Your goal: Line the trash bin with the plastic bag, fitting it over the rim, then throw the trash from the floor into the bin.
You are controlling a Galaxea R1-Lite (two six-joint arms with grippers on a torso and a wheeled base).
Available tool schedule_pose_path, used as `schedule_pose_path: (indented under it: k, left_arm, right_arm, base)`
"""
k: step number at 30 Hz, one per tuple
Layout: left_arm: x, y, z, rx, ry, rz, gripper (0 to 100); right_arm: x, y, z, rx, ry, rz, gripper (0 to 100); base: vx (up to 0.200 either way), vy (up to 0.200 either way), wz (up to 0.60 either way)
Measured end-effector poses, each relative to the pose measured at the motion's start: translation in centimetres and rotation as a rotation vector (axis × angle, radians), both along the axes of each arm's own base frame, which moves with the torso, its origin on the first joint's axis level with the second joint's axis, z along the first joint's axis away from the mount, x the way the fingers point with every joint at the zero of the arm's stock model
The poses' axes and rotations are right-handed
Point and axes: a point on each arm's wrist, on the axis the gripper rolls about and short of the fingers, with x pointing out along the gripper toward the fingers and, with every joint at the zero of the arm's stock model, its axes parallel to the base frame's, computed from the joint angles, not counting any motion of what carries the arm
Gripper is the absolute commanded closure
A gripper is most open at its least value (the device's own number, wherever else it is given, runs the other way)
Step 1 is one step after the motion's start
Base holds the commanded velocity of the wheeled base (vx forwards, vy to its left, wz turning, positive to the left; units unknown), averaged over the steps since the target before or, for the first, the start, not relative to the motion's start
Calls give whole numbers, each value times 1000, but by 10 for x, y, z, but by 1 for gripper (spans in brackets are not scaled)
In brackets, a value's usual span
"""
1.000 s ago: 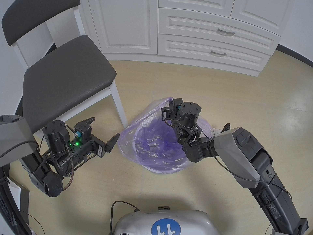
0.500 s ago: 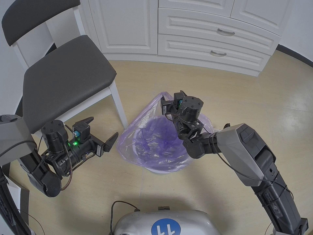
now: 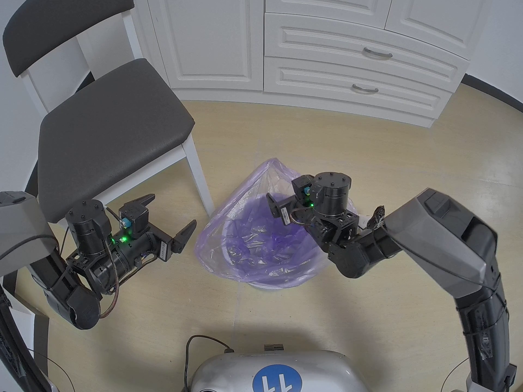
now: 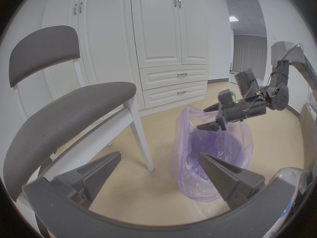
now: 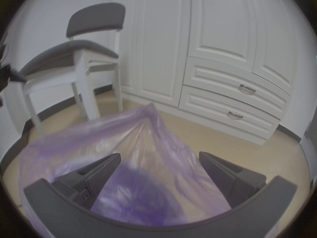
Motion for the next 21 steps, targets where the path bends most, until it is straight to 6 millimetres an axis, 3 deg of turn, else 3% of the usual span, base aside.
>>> schedule_pose_path:
  k: [7, 14, 21]
  left_arm:
    - [-6, 0, 1, 2, 3, -6, 0]
    - [-15, 1, 7, -1, -6, -16, 0]
    - [-27, -2, 13, -5, -13, -37, 0]
  right_arm:
    - [-44, -27, 18, -122, 86, 43, 0]
    - [-102, -53, 54, -173, 135, 78, 0]
    - [-160, -73, 76, -225, 353, 117, 0]
  base:
    - [0, 0, 0]
    - [0, 0, 0]
    - [0, 0, 0]
